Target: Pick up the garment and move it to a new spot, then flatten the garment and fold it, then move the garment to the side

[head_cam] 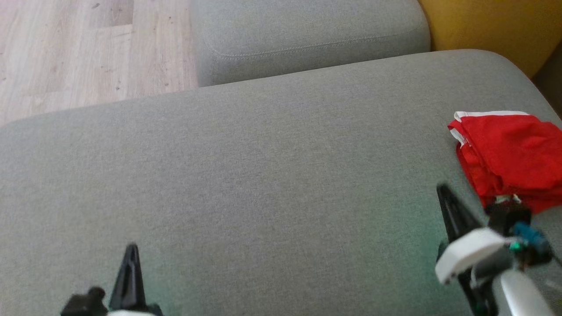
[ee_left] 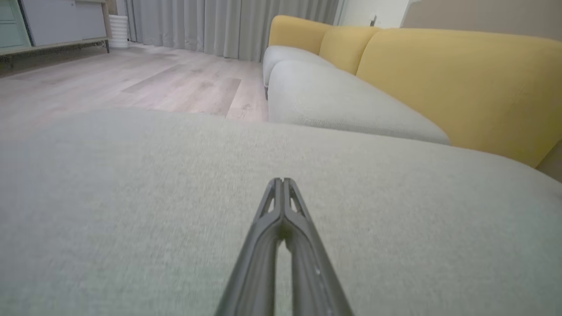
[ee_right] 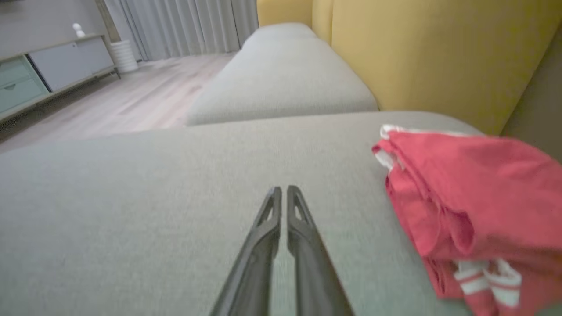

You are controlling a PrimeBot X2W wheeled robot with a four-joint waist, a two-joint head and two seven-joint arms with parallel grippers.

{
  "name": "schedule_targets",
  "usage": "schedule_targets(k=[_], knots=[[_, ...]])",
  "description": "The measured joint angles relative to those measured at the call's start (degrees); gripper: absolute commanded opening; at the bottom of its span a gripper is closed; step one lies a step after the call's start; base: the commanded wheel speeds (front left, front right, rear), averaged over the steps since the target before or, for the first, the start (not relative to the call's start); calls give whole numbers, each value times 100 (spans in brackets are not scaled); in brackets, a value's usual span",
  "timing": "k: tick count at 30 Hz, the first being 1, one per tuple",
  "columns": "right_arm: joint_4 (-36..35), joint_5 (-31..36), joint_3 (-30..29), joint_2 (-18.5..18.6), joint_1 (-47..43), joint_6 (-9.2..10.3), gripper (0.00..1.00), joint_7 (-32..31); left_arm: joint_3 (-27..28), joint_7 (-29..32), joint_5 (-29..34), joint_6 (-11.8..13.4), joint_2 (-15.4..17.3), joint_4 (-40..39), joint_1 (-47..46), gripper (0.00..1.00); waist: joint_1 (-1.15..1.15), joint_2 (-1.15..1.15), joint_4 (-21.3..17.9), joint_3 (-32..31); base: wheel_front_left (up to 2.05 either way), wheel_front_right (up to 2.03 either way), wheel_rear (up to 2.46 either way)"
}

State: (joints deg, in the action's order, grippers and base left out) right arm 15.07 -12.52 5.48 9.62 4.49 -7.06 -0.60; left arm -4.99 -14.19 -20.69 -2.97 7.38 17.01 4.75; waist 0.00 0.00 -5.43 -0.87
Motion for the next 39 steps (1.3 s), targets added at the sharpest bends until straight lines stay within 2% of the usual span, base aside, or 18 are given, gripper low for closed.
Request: schedule_targets(k=[4,39], knots=[[200,-136,3,-22,-291,1,0,-29,-18,58,-127,-4,-64,163,153,0,0,0,14,3,0,0,0],[179,-2348,-355,-197,-261,1,0,-170,215,614,-2124,-112,-153,109,-46,0,0,0,166,32,0,0,0]])
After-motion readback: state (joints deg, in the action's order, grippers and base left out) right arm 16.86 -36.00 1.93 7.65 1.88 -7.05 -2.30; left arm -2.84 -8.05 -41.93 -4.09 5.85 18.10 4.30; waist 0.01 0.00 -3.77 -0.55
